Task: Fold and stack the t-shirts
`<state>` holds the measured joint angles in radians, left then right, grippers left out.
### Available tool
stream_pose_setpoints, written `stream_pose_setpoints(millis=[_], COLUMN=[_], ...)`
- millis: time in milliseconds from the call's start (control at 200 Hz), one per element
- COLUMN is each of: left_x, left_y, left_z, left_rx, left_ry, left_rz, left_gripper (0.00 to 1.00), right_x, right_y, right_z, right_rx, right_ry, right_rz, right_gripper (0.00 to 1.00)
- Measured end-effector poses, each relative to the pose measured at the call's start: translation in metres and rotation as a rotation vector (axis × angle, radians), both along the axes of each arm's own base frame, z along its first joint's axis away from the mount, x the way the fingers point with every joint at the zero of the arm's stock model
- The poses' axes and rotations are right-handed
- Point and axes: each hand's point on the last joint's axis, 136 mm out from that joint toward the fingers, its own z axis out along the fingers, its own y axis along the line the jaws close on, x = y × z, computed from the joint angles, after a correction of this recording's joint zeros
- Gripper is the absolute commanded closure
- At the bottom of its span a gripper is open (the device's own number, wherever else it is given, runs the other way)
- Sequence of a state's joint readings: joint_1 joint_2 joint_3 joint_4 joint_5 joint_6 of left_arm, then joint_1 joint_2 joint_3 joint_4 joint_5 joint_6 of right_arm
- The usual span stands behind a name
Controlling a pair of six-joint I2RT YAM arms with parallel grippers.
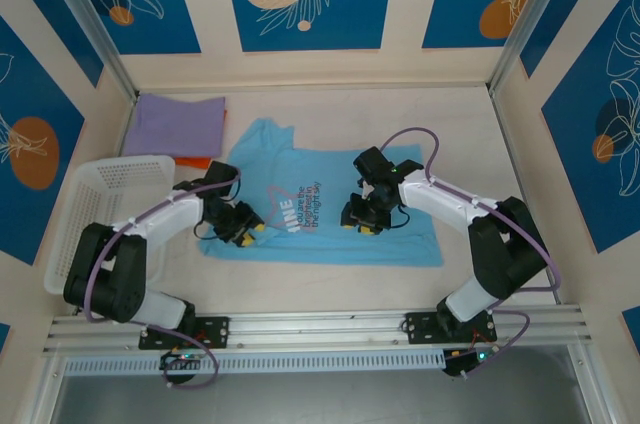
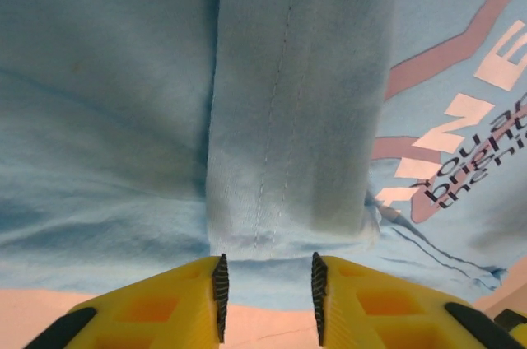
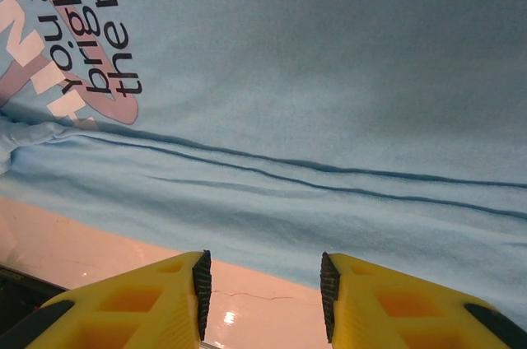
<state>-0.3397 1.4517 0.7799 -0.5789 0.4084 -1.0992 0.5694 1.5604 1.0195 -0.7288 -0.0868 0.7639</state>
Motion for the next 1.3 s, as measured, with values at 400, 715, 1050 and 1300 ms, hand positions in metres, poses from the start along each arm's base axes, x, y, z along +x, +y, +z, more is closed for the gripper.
stream_pose_setpoints(millis=[400,715,1050,1300], left_x=[0.004,0.013,0.017,0.039], left_y=[-0.009,-0.014,-0.016,-0.024], left_z=[-0.011,-0.013,-0.015,-0.001], left_rx=[0.022,0.034,0.058,0.112], left_ry=[0.043,0.053,0.060,0.026], left_rz=[-0.048,-0.091,-0.134,-0.199], left_gripper=[0.57,0.61,0.89,0.90], right_x=[0.000,0.000,-0.003,-0.005], right_y=[-0.001,-0.009,-0.016,-0.019], right_z=[-0.001,-0.007,-0.012,-0.014], right_rx=[-0.006,-0.031,-0.044,-0.049], right_ry=[0.003,0.040,0.066,0.075], right_rz=[-0.005,-0.054,-0.083,-0.092], right_gripper=[0.58,0.58,0.58,0.58])
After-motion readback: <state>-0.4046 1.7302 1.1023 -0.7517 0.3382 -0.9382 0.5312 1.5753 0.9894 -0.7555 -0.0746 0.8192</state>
